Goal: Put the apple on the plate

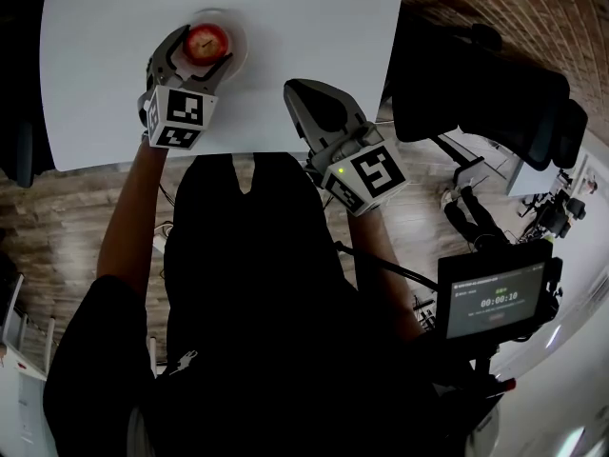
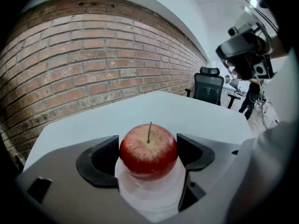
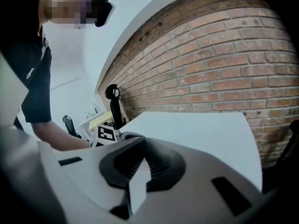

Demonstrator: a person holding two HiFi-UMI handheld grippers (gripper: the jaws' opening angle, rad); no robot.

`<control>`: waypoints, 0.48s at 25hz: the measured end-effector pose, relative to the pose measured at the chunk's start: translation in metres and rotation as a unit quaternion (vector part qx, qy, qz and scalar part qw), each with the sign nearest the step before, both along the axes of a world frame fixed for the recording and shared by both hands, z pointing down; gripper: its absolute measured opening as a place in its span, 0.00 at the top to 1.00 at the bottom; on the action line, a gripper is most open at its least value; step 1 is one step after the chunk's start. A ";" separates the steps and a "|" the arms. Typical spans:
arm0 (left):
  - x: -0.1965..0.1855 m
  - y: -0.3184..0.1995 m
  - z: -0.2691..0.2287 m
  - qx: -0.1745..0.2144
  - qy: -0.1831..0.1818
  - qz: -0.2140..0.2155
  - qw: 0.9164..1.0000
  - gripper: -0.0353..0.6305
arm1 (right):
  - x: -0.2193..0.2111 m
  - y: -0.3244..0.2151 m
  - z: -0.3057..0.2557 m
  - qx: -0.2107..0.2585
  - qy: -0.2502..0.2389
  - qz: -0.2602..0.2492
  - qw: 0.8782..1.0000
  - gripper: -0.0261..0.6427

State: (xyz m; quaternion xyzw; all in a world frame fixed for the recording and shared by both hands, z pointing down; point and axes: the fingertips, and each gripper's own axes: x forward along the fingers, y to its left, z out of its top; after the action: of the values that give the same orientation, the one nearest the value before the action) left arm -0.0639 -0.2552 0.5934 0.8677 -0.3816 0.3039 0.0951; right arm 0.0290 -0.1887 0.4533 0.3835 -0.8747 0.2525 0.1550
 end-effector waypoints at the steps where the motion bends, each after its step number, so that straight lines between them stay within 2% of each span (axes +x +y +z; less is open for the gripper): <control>1: 0.000 0.000 0.000 0.000 0.000 0.000 1.000 0.36 | 0.000 0.000 0.000 0.000 0.000 0.000 1.000 0.96; 12: -0.001 0.002 0.002 -0.007 0.006 -0.002 1.000 0.36 | 0.001 0.001 0.001 0.001 0.002 -0.002 1.000 0.95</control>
State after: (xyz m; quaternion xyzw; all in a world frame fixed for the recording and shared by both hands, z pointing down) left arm -0.0652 -0.2530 0.5951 0.8682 -0.3806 0.3012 0.1035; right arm 0.0305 -0.1879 0.4539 0.3825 -0.8754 0.2505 0.1570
